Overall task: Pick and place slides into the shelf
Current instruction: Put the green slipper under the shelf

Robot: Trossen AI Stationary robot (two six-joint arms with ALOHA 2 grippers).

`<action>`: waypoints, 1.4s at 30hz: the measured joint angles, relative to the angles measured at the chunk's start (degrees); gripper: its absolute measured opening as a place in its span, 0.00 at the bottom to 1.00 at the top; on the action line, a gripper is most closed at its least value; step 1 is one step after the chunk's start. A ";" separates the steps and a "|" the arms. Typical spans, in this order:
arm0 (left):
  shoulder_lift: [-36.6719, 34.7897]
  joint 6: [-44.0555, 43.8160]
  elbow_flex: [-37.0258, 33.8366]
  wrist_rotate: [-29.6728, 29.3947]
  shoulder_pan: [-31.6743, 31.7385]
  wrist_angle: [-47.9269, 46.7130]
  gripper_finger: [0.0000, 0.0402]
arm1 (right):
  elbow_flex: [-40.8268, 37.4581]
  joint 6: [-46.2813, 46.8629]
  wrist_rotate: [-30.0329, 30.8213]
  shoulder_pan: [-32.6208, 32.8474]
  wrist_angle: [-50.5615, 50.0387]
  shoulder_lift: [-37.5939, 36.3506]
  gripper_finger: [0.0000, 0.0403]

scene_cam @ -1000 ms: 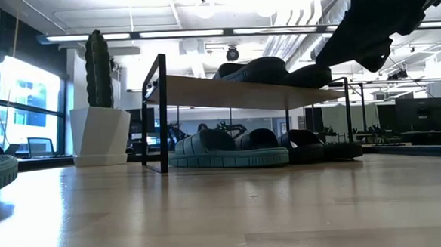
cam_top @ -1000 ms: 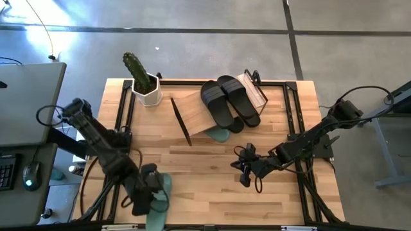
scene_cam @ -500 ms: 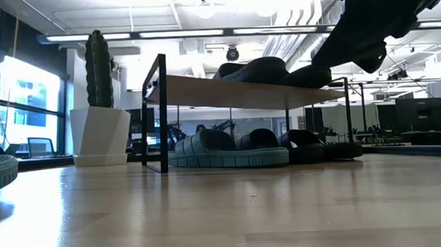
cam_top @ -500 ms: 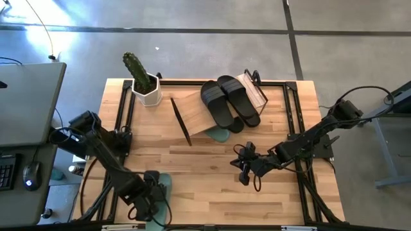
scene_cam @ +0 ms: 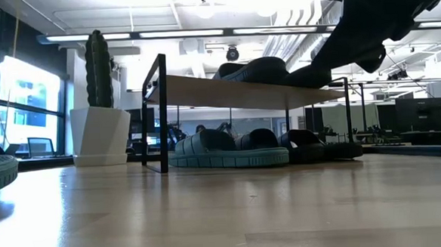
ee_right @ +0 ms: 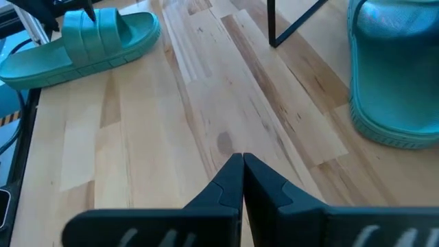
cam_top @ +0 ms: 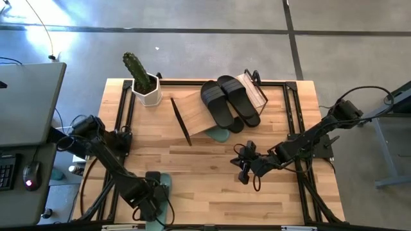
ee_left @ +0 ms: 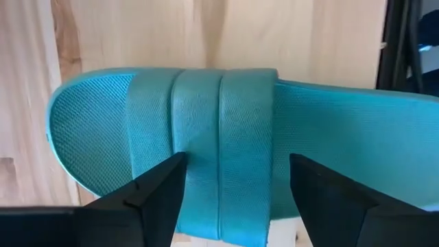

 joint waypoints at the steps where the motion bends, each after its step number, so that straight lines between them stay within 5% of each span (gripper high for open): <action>1: 0.37 -0.27 0.00 0.07 0.00 0.05 0.59 | 0.00 0.01 0.12 0.00 -0.09 0.00 0.00; 10: 2.57 -5.01 0.07 -1.22 0.11 -3.86 0.51 | 0.00 0.05 1.15 0.00 -0.79 0.00 0.00; 22: 2.36 -7.18 0.02 -3.82 0.07 -4.40 0.28 | 0.00 0.19 2.01 -0.26 -1.34 0.00 0.00; 32: 2.36 -7.38 0.00 -3.96 0.11 -3.91 0.20 | 0.00 0.20 1.97 -0.26 -1.34 0.00 0.00; 39: 2.40 -7.34 1.12 -3.64 0.15 -3.87 0.02 | 0.00 0.21 1.45 -0.24 -1.27 0.00 0.00; 42: 2.44 -7.36 3.56 -5.54 0.69 -4.72 0.04 | 0.00 0.21 0.97 -0.24 -0.73 0.00 0.00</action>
